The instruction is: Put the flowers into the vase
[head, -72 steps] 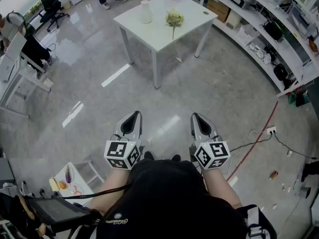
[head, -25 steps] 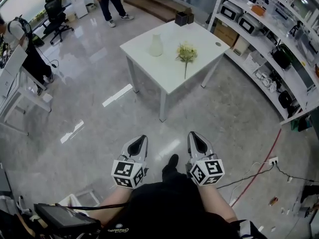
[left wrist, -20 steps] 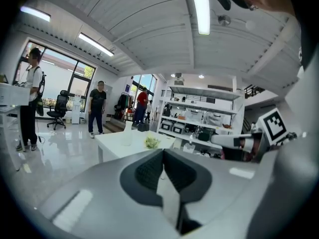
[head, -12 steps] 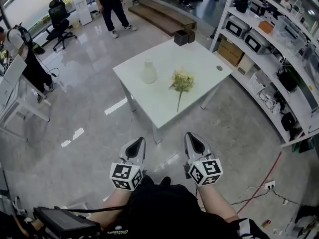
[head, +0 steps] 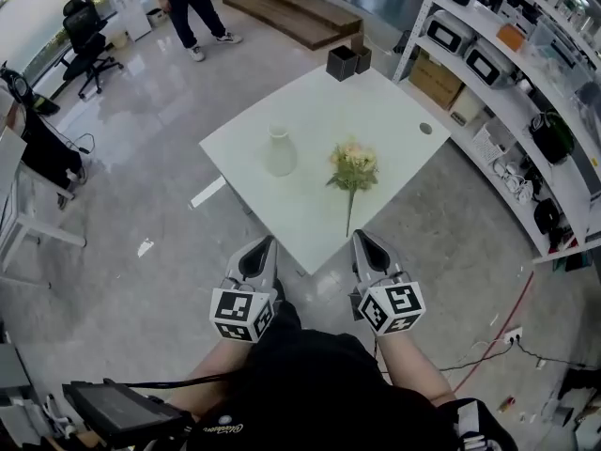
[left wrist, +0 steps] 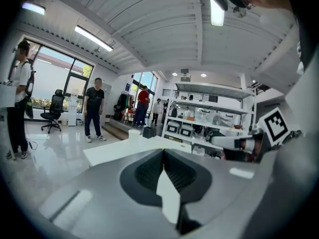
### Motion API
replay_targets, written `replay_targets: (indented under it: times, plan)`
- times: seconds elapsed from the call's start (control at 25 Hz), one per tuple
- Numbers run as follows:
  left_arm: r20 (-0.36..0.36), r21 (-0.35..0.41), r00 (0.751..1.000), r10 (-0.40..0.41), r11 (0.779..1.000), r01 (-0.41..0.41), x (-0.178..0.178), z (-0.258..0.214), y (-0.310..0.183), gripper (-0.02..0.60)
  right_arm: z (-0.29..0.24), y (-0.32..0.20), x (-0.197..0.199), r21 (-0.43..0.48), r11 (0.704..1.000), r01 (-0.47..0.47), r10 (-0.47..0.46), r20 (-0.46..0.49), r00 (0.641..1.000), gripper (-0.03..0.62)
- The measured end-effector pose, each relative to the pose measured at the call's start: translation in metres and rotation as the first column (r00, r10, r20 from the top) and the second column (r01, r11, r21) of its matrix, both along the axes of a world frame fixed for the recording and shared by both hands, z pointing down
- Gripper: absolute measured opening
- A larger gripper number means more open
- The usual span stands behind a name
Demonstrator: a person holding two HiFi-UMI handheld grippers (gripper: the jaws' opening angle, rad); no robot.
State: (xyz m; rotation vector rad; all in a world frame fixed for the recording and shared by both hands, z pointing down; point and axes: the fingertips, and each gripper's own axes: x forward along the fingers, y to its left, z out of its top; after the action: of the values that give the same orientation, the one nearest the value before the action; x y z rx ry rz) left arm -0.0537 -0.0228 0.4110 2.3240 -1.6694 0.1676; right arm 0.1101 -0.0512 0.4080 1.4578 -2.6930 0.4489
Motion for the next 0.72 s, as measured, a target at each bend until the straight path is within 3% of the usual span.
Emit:
replay_targets:
  times: [0.28, 0.72]
  plan:
    - [0.022, -0.015, 0.996, 0.085, 0.996, -0.084, -0.047, 0.0, -0.09, 0.008, -0.003, -0.081, -0.049, -0.006, 0.996, -0.093, 0.093, -0.006, 0.996, 0.0]
    - [0.007, -0.078, 0.996, 0.09, 0.993, -0.089, -0.025, 0.02, -0.142, 0.008, 0.01, -0.137, -0.036, -0.045, 0.995, -0.092, 0.091, -0.013, 0.996, 0.0]
